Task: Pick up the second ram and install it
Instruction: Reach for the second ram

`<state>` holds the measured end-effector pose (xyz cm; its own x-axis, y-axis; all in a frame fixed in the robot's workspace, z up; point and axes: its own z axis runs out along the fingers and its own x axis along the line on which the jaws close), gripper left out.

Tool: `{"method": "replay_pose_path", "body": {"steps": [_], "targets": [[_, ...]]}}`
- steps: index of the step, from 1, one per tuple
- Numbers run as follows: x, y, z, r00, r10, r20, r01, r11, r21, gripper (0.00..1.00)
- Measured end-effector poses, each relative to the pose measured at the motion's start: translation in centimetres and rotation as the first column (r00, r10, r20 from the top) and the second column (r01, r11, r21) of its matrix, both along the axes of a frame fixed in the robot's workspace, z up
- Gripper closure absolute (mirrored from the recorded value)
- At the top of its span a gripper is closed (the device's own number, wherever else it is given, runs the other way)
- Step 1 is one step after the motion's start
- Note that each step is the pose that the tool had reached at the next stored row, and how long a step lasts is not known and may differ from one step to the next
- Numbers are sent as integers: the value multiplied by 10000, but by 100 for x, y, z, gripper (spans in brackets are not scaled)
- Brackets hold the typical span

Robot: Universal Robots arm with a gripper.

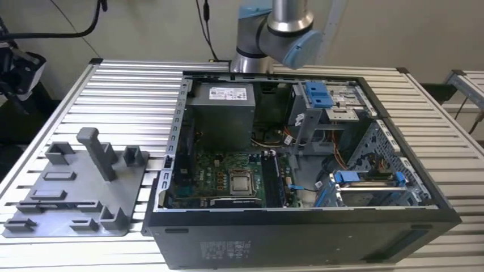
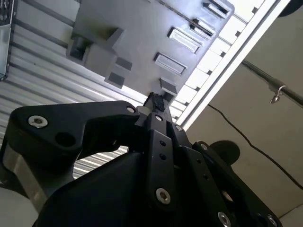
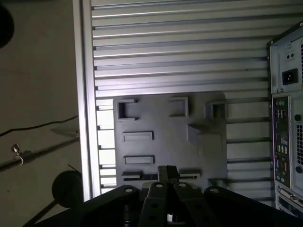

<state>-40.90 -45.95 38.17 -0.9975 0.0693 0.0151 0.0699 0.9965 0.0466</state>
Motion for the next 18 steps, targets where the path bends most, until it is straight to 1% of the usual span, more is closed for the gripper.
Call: {"method": "replay_pose_path", "body": {"steps": [8, 12, 15, 18], "targets": [[0, -206, -27, 10000, 12, 1, -12, 10000, 0, 89], [0, -296, -40, 10000, 17, 0, -17, 10000, 0, 89], [0, -339, -49, 10000, 19, 0, -19, 10000, 0, 89], [-1, -341, -50, 10000, 18, 0, -18, 10000, -2, 89]]}}
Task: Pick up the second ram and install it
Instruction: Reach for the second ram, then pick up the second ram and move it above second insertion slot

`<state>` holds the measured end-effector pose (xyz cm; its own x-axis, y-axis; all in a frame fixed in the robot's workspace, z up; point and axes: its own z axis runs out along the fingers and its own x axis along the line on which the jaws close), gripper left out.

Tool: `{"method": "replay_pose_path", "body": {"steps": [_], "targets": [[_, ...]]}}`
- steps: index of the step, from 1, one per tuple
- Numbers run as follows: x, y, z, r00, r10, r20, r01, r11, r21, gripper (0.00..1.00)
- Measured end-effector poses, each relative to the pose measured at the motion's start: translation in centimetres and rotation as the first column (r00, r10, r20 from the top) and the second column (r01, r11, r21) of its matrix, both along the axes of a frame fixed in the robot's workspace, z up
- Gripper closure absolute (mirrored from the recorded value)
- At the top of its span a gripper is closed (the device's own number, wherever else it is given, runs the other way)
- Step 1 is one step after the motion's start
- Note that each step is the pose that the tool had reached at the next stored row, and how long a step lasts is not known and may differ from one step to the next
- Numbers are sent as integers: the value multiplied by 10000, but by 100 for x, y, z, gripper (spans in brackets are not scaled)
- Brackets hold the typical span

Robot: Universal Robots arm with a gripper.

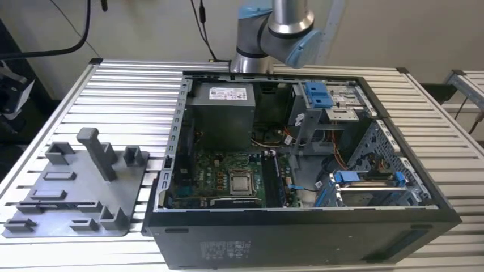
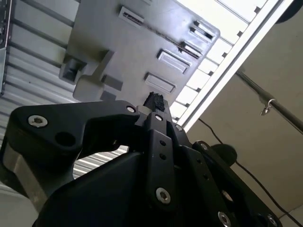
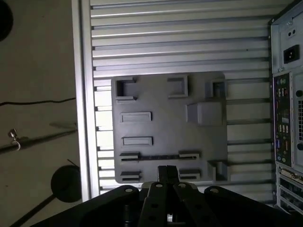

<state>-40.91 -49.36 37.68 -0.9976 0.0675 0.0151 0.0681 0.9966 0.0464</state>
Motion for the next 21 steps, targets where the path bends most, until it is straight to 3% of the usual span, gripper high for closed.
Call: {"method": "replay_pose_path", "body": {"steps": [15, 21], "targets": [[-23, -1, 0, 10000, 13, 1, -13, 10000, -45, 89], [-25, -1, -1, 9990, 450, 3, -450, 9990, -44, 89]]}}
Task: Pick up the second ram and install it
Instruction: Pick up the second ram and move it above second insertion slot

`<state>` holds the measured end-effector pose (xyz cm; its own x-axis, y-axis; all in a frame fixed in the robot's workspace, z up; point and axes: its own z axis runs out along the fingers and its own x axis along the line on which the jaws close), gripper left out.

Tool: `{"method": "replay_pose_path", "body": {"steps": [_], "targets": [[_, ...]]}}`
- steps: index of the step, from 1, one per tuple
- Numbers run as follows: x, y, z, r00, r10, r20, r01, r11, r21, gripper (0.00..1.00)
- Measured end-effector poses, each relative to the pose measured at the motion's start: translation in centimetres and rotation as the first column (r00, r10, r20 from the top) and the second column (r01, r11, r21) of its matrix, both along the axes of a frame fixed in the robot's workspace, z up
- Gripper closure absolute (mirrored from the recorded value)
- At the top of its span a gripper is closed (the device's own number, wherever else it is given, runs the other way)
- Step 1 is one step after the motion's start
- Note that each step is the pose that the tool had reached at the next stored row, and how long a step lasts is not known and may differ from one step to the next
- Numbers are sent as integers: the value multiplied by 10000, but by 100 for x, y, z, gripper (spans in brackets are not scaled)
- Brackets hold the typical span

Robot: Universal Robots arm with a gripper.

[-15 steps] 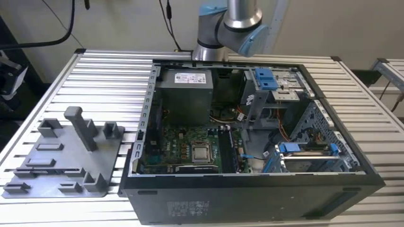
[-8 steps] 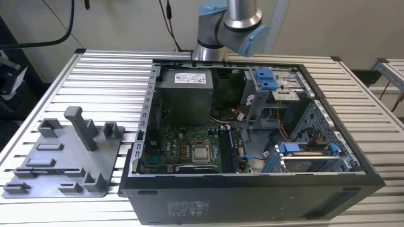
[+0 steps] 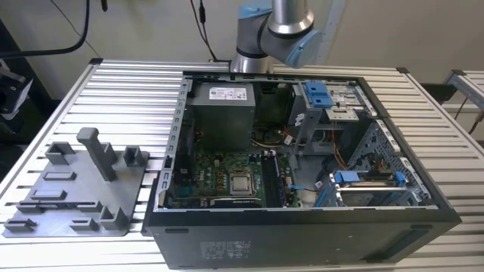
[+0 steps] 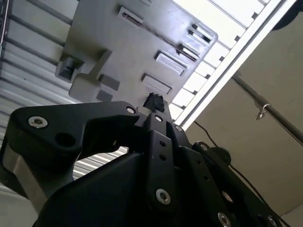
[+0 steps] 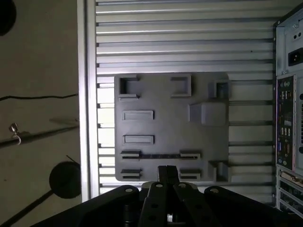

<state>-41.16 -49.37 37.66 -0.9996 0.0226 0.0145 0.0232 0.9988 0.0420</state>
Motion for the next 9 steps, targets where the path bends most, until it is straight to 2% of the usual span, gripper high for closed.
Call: {"method": "replay_pose_path", "body": {"steps": [5, 9], "targets": [[-14, 0, 1, 9989, 467, -1, -467, 9989, -1, 89], [-20, 0, 1, 9945, 1048, -1, -1048, 9945, -1, 89]]}}
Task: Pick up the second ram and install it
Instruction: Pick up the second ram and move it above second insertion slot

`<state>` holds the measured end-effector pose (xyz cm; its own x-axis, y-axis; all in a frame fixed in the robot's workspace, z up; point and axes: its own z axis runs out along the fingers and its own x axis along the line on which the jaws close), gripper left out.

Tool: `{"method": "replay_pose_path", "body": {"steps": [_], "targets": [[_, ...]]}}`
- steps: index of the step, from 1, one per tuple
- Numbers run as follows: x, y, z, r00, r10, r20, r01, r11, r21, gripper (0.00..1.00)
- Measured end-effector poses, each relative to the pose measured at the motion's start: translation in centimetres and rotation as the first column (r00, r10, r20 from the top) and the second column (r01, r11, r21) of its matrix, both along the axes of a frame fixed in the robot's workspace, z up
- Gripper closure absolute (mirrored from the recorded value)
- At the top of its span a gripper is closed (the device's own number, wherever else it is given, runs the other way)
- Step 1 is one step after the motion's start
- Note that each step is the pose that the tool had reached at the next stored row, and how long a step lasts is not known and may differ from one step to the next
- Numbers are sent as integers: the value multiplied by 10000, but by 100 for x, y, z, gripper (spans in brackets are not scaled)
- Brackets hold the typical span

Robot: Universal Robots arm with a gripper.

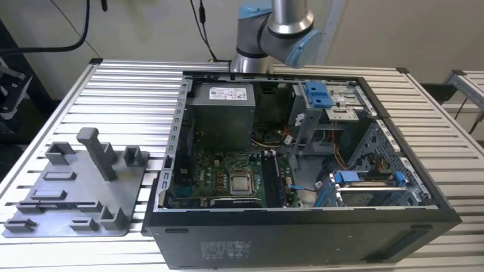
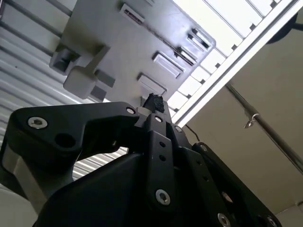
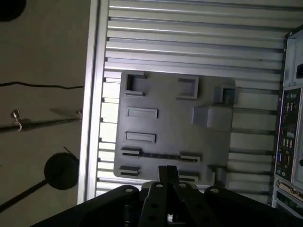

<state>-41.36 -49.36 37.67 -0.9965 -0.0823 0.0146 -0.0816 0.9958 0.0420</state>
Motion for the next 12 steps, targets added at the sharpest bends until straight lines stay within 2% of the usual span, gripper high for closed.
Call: {"method": "replay_pose_path", "body": {"steps": [3, 7, 12], "targets": [[-4, 0, 1, 9989, 469, -1, -469, 9989, -1, 89], [-10, 0, 0, 9943, 1064, 0, -1064, 9943, 0, 89], [-17, 0, -1, 9897, 1430, 3, -1430, 9897, 0, 89]]}}
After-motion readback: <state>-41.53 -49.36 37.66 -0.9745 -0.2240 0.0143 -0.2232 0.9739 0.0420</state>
